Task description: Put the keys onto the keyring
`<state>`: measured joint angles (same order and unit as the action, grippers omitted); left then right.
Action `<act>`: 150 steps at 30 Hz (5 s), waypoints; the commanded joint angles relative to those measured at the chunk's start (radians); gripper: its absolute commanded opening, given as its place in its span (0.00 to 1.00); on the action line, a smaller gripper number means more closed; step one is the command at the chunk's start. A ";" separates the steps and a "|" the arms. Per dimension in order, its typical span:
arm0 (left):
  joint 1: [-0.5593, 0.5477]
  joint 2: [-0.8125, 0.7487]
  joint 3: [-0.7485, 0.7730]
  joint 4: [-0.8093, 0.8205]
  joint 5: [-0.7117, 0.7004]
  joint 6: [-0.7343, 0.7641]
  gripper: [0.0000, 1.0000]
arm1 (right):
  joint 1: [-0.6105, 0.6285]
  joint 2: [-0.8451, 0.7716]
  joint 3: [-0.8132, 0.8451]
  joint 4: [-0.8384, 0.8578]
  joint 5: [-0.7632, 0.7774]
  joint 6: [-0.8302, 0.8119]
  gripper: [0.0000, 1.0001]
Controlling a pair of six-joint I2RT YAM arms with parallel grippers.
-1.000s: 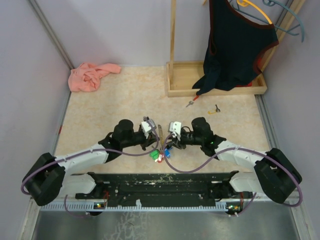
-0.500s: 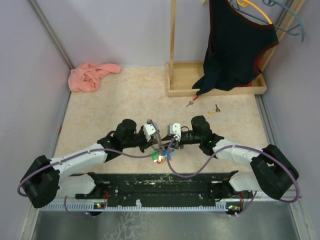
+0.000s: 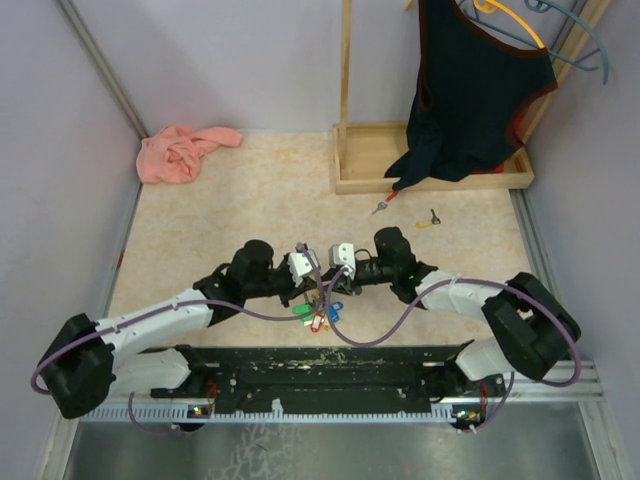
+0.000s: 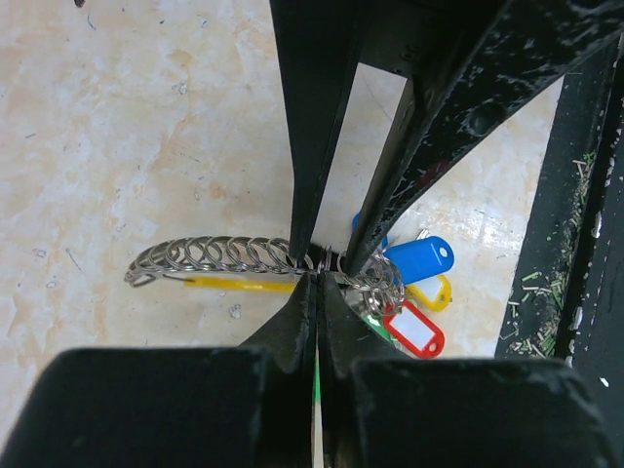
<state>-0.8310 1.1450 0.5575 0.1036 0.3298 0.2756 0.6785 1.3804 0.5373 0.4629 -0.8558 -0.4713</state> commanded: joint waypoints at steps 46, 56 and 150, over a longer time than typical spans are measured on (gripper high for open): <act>0.101 0.084 -0.487 1.128 0.018 -0.236 0.48 | -0.027 0.091 0.009 0.278 -0.092 0.225 0.00; 0.135 0.185 -0.477 1.205 0.155 -0.257 0.45 | -0.028 0.095 0.015 0.276 -0.106 0.224 0.00; 0.150 0.087 -0.344 0.860 0.084 -0.176 0.00 | 0.179 0.020 -0.146 0.536 0.622 0.276 0.39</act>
<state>-0.6781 1.2358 0.1848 0.9302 0.4206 0.1318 0.8326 1.3689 0.3866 0.8249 -0.2596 -0.1768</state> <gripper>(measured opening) 0.005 0.403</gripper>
